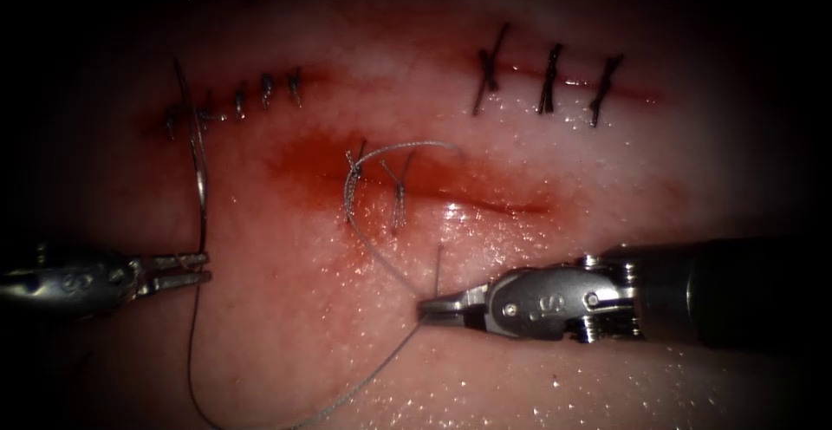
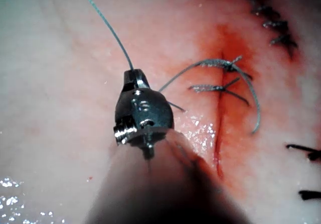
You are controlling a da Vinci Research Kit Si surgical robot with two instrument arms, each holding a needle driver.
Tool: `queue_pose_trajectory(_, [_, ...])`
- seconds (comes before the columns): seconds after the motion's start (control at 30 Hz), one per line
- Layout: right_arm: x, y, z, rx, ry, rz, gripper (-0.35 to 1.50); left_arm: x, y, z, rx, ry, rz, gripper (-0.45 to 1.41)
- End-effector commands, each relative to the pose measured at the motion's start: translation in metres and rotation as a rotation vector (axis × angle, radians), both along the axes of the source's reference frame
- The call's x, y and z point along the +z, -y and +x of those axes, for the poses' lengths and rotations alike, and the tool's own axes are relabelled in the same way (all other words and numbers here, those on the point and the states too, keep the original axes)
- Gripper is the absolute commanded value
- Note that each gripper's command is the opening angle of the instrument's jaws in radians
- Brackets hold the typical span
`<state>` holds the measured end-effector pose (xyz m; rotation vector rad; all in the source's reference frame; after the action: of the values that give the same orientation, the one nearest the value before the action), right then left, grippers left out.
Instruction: Wound Closure
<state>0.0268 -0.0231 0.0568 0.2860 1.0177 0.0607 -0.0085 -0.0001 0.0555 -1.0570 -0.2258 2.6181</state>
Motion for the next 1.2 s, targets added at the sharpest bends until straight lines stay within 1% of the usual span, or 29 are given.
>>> queue_pose_trajectory(0.03, [-0.0017, 0.0017, 0.0015, -0.016, -0.017, 0.013, -0.35, 0.0006, 0.0006, -0.0005, 0.001, 0.000, 0.003, -0.45])
queue_pose_trajectory(0.13, [-0.0044, 0.0027, 0.0027, -0.033, -0.031, 0.026, -0.35, 0.0006, 0.0006, -0.0005, 0.000, -0.001, 0.003, -0.45])
queue_pose_trajectory(0.23, [-0.0060, 0.0038, 0.0039, -0.054, -0.034, 0.034, -0.35, 0.0006, 0.0007, -0.0005, 0.000, -0.002, 0.003, -0.45])
queue_pose_trajectory(0.27, [-0.0066, 0.0045, 0.0046, -0.072, -0.034, 0.037, -0.35, 0.0005, 0.0007, -0.0005, -0.001, -0.002, 0.003, -0.45])
queue_pose_trajectory(0.33, [-0.0068, 0.0048, 0.0048, -0.085, -0.038, 0.042, -0.35, 0.0005, 0.0007, -0.0005, -0.001, -0.002, 0.003, -0.45])
queue_pose_trajectory(0.4, [-0.0076, 0.0057, 0.0054, -0.114, -0.054, 0.080, -0.35, 0.0005, 0.0007, -0.0005, -0.001, -0.003, 0.003, -0.45])
queue_pose_trajectory(0.47, [-0.0078, 0.0059, 0.0055, -0.118, -0.058, 0.091, -0.35, 0.0005, 0.0007, -0.0005, -0.001, -0.003, 0.003, -0.45])
queue_pose_trajectory(0.6, [-0.0086, 0.0067, 0.0059, -0.134, -0.094, 0.146, -0.35, 0.0005, 0.0007, -0.0005, -0.001, -0.003, 0.003, -0.45])
queue_pose_trajectory(0.9, [-0.0089, 0.0079, 0.0071, -0.175, -0.124, 0.195, -0.35, 0.0005, 0.0007, -0.0004, -0.001, -0.004, 0.003, -0.45])
queue_pose_trajectory(1.03, [-0.0091, 0.0074, 0.0076, -0.159, -0.115, 0.178, -0.35, 0.0005, 0.0007, -0.0004, -0.002, -0.004, 0.004, -0.45])
queue_pose_trajectory(1.07, [-0.0090, 0.0071, 0.0077, -0.145, -0.106, 0.172, -0.21, 0.0005, 0.0007, -0.0004, -0.001, -0.002, 0.005, -0.45])
queue_pose_trajectory(1.1, [-0.0089, 0.0068, 0.0076, -0.128, -0.096, 0.150, 0.31, 0.0004, 0.0007, -0.0004, -0.001, -0.002, 0.005, -0.45])
queue_pose_trajectory(1.13, [-0.0087, 0.0063, 0.0075, -0.106, -0.081, 0.132, 0.63, 0.0004, 0.0007, -0.0004, -0.001, -0.002, 0.005, -0.45])
queue_pose_trajectory(1.17, [-0.0085, 0.0059, 0.0074, -0.086, -0.071, 0.124, 0.86, 0.0004, 0.0007, -0.0004, -0.001, -0.002, 0.005, -0.45])
queue_pose_trajectory(1.2, [-0.0082, 0.0050, 0.0067, -0.050, -0.058, 0.099, 1.11, 0.0005, 0.0007, -0.0004, -0.001, -0.003, 0.005, -0.45])
